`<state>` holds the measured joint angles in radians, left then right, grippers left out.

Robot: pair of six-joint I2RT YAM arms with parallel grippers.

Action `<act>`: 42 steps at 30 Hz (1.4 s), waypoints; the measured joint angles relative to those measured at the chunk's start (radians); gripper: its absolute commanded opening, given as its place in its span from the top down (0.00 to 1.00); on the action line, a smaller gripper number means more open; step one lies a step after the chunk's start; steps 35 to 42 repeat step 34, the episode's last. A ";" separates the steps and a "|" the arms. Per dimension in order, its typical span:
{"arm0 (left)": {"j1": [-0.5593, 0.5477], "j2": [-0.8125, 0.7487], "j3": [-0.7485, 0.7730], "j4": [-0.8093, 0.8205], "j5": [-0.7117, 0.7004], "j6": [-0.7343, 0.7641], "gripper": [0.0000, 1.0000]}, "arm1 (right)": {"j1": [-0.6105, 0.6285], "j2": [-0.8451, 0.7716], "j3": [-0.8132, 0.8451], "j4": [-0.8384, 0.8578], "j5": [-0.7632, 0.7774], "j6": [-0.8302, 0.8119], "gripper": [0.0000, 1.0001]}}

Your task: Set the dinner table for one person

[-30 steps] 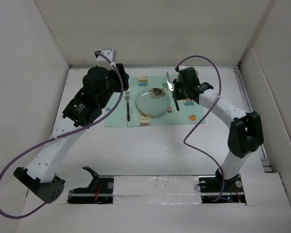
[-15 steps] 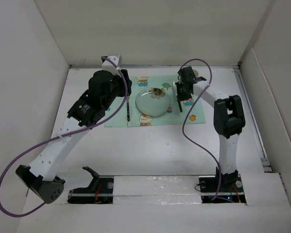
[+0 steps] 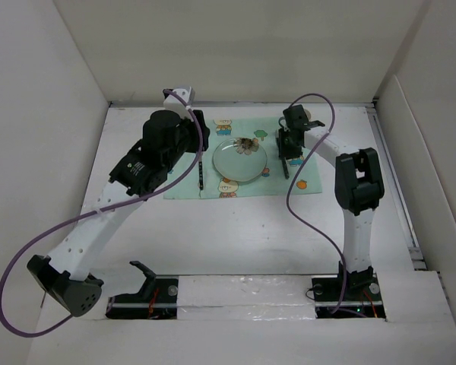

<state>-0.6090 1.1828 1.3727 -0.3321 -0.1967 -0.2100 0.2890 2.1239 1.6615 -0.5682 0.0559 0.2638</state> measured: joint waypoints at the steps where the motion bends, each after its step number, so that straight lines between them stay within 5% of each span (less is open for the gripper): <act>1: 0.000 0.003 0.000 -0.001 0.002 -0.002 0.59 | 0.000 0.000 0.000 0.000 0.000 -0.001 0.63; 9: 0.000 0.011 0.002 -0.008 0.002 -0.017 0.59 | 0.000 -0.060 -0.038 -0.010 -0.004 0.003 0.63; 10: 0.000 0.011 0.004 -0.010 0.002 -0.019 0.58 | 0.000 -0.081 -0.043 -0.012 -0.004 0.003 0.65; 13: 0.000 0.013 0.018 -0.019 0.002 -0.023 0.53 | 0.002 -0.197 -0.083 -0.010 -0.011 0.005 0.98; 19: 0.000 0.031 0.121 -0.048 -0.013 -0.047 0.50 | 0.008 -0.586 -0.160 0.039 -0.106 0.036 1.00; 23: 0.000 0.040 0.236 -0.055 -0.051 -0.063 0.45 | 0.004 -0.911 -0.209 0.156 -0.102 0.083 0.66; 29: 0.002 -0.084 0.247 0.022 -0.233 -0.071 0.37 | -0.084 -1.216 -0.217 0.270 0.034 0.158 0.38; 34: 0.004 -0.233 0.129 0.089 -0.347 -0.079 0.37 | -0.109 -1.223 -0.277 0.277 0.098 0.185 0.32; 42: 0.004 -0.233 0.129 0.089 -0.347 -0.079 0.37 | -0.109 -1.223 -0.277 0.277 0.098 0.185 0.32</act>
